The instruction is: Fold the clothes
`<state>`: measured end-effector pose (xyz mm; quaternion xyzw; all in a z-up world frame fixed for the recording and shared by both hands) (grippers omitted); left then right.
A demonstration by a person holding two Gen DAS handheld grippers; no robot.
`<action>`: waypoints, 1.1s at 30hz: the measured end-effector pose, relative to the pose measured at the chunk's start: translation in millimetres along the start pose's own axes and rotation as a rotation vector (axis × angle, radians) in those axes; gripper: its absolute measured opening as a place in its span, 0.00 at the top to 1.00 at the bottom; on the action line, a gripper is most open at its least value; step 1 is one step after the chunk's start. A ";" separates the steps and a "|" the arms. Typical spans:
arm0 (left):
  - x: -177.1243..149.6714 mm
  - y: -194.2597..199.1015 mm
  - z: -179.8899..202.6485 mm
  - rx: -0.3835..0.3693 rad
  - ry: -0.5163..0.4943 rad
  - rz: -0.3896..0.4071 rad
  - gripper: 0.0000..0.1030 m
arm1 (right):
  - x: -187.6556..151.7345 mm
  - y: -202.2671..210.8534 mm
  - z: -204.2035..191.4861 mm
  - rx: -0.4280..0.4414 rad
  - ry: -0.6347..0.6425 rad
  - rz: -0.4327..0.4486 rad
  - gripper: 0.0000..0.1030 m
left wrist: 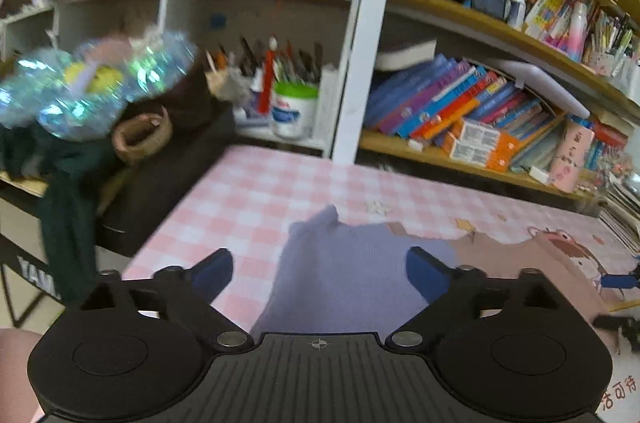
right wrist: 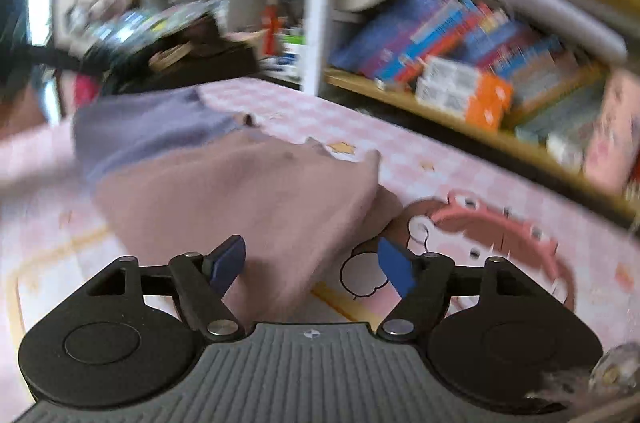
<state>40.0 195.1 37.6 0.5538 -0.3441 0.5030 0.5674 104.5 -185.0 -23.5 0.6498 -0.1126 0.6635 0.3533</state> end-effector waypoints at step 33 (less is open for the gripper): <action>-68.3 -18.2 -20.0 0.207 0.808 -0.242 0.02 | -11.5 -6.4 16.5 0.124 0.164 0.126 0.00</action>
Point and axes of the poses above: each gripper's, at about its wrist camera, not at the fingertips, and y roughly against the way its jaws point, z to its right, x to its top, the point moved 5 cm from there along -y, roughly the way its jaws point, and after that the axes turned 11 degrees about z, right-handed, at the moved point
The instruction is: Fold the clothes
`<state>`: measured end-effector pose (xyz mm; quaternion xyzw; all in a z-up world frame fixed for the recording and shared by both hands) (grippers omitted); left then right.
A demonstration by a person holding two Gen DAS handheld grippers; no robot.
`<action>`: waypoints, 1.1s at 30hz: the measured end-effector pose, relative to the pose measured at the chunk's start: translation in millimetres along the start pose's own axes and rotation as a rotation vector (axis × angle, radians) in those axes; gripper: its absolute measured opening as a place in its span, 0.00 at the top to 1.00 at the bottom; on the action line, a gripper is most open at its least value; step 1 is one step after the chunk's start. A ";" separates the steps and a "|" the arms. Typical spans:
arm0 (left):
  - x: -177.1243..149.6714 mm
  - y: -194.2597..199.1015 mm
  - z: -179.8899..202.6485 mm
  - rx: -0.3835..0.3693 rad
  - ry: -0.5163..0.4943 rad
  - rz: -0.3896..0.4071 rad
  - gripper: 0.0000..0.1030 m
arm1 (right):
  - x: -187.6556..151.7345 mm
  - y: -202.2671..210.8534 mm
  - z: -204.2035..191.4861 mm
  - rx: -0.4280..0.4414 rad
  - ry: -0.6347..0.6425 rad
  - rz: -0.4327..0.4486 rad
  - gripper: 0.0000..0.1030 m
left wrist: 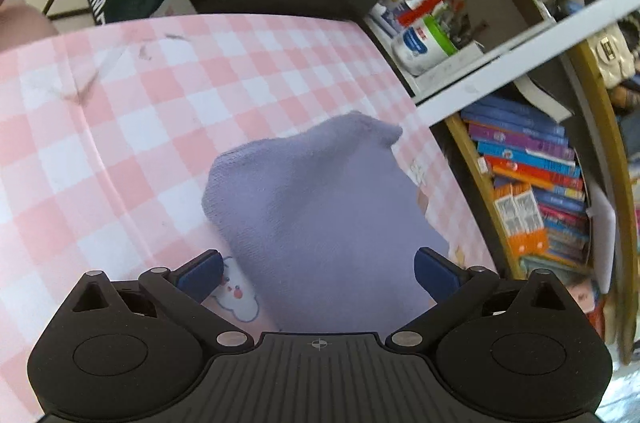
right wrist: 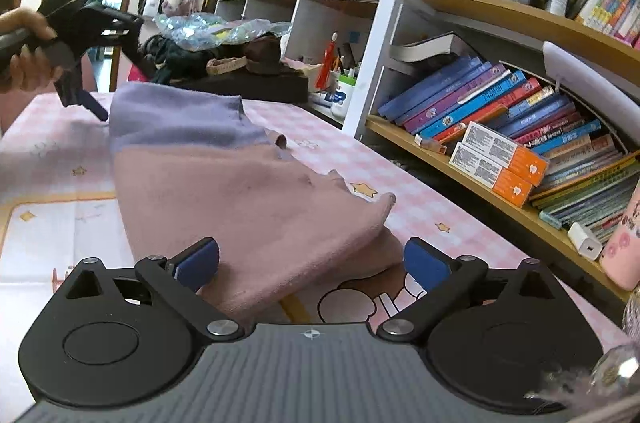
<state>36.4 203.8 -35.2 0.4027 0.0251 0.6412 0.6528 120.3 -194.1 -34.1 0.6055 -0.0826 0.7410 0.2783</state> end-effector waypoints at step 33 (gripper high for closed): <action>-7.0 0.5 7.2 -0.003 -0.093 0.137 0.67 | -6.0 -8.9 -9.3 0.025 0.032 -0.053 0.00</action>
Point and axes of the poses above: each gripper's, at about its wrist camera, not at the fingertips, and y roughly against the way its jaws point, z to its right, x to its top, the point moved 5 cm from there along -y, roughly the way its jaws point, and after that the axes turned 11 degrees about z, right-handed, at the moved point
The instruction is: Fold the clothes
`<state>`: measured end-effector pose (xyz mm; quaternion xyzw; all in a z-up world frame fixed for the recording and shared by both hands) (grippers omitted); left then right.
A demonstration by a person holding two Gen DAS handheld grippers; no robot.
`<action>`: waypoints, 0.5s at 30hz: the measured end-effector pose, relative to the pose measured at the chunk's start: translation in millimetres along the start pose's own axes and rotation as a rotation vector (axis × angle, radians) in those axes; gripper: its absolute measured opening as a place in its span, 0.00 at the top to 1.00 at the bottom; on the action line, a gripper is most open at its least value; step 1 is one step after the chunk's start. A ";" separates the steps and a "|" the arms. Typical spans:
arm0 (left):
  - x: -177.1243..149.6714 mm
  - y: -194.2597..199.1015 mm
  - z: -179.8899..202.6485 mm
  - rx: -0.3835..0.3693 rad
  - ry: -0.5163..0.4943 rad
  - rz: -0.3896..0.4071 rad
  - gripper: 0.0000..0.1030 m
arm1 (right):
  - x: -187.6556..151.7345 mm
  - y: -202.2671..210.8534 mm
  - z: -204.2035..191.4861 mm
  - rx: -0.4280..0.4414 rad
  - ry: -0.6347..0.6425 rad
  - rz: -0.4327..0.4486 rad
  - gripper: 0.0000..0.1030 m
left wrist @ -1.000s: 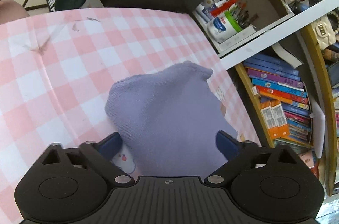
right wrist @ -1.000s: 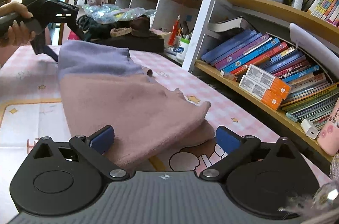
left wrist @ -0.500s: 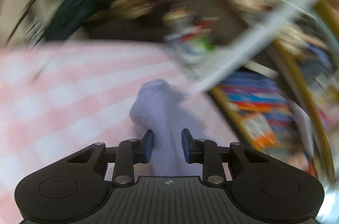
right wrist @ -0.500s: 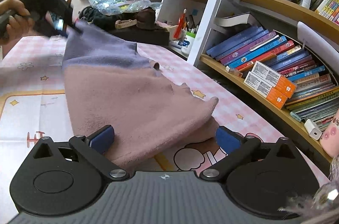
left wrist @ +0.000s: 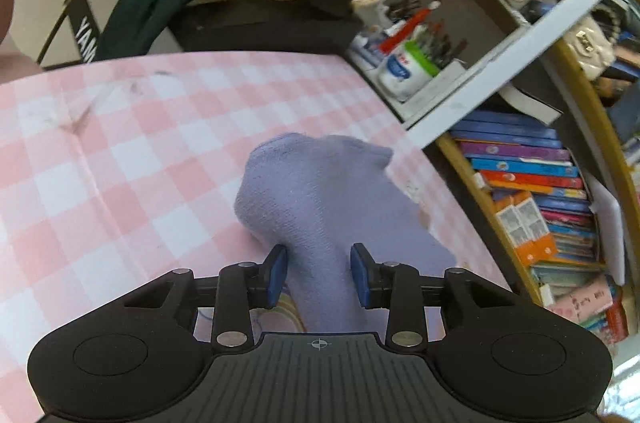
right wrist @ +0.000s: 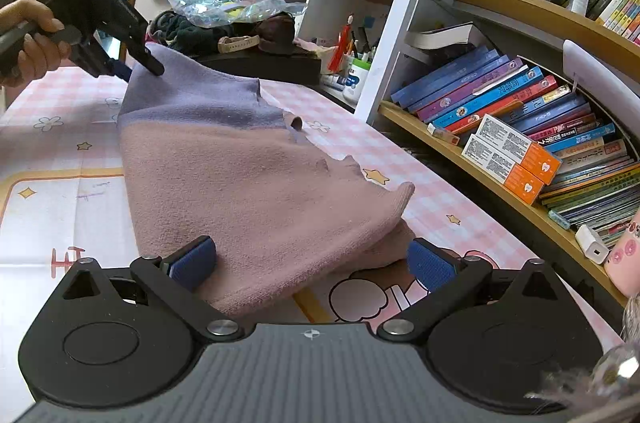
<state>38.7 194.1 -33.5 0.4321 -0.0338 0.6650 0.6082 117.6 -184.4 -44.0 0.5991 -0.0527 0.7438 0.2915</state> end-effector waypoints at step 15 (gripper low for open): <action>-8.1 -10.1 17.1 0.152 -0.161 0.040 0.00 | -0.6 -0.5 -1.0 0.004 0.000 -0.001 0.00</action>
Point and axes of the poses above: each gripper's, at about its wrist camera, not at the fingertips, and y roughly against the way its jaws point, z to its right, x to its top, the point moved 5 cm from there along -y, roughly the way its jaws point, and after that the axes turned 11 degrees about z, right-handed, at the moved point
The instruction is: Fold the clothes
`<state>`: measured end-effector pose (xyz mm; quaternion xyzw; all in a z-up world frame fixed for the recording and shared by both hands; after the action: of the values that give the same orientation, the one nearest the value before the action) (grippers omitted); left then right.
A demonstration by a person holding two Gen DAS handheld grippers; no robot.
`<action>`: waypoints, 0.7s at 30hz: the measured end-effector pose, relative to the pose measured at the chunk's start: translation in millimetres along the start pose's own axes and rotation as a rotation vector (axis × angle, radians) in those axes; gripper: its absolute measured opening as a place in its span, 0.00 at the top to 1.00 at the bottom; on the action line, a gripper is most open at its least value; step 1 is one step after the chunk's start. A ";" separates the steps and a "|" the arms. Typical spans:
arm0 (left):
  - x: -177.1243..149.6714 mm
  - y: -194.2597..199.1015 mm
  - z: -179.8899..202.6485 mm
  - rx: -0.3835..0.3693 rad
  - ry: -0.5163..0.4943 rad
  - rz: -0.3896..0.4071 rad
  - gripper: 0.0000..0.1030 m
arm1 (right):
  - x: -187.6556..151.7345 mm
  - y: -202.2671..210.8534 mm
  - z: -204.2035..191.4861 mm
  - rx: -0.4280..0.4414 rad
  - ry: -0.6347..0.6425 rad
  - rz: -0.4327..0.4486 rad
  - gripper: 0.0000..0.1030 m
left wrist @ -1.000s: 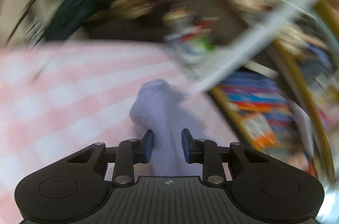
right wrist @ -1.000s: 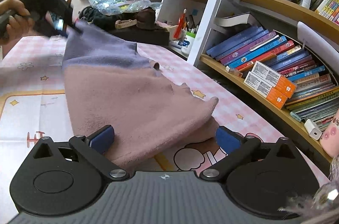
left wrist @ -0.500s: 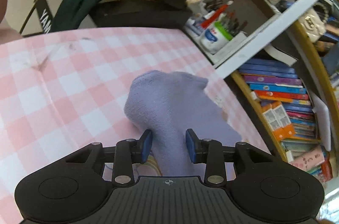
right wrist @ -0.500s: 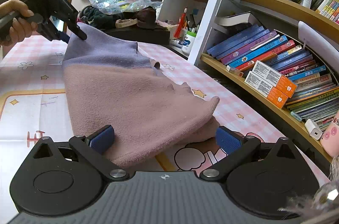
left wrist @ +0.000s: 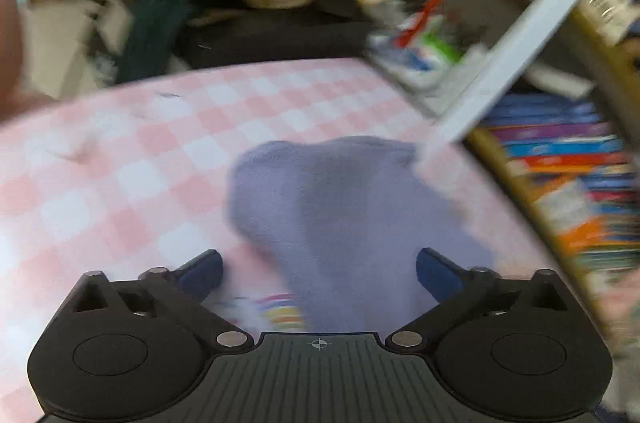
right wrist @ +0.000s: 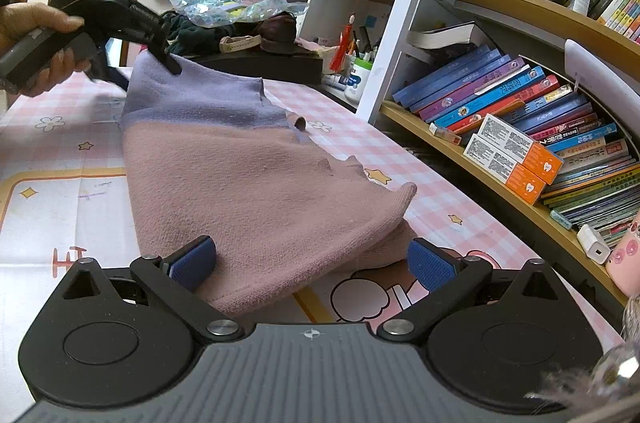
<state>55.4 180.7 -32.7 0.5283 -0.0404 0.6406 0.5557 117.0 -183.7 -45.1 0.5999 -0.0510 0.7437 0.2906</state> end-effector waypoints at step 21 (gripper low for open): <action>2.7 -22.9 -25.3 -0.169 0.271 0.001 0.77 | 0.0 0.2 -1.8 0.001 -0.002 -0.001 0.00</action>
<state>57.2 207.3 -54.1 0.3885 -0.0192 0.7006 0.5983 115.4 -183.1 -45.5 0.6010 -0.0506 0.7429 0.2905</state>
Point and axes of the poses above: each gripper's, at about its wrist camera, not at the fingertips, and y roughly against the way its jaws point, z to its right, x to its top, the point moved 5 cm from there along -y, roughly the way its jaws point, and after that the axes turned 11 degrees about z, right-handed, at the moved point
